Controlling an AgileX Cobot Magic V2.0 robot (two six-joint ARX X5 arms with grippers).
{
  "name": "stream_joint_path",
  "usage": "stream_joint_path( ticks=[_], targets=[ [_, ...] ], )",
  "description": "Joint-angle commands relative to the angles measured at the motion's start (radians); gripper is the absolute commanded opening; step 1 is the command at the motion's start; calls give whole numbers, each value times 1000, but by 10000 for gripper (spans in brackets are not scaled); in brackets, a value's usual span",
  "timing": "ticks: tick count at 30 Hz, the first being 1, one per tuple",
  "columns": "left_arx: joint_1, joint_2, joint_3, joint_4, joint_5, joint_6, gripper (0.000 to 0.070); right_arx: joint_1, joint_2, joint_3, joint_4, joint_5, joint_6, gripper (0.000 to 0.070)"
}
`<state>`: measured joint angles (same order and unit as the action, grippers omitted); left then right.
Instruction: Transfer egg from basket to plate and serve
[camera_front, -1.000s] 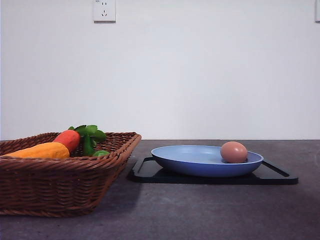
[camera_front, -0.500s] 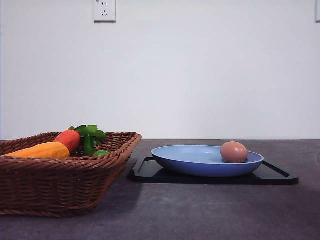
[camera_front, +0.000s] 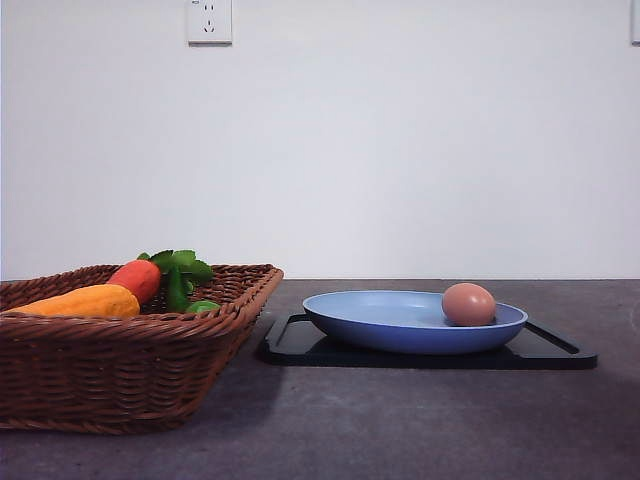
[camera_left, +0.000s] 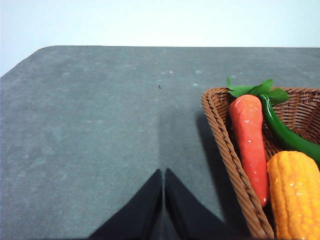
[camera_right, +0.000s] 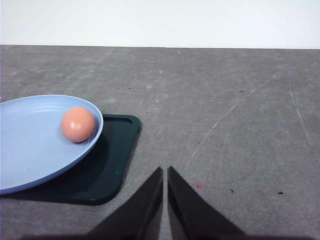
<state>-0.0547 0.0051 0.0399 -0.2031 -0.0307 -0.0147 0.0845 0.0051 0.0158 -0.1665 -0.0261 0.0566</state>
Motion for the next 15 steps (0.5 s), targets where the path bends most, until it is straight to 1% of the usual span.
stream_joint_path(
  ticks=[1,15],
  targets=[
    [1,-2,-15,-6,-3,-1,0,1,-2,-6,10,0,10,0],
    [1,-2,-15,-6,-3,-1,0,1,-2,-6,10,0,10,0]
  ],
)
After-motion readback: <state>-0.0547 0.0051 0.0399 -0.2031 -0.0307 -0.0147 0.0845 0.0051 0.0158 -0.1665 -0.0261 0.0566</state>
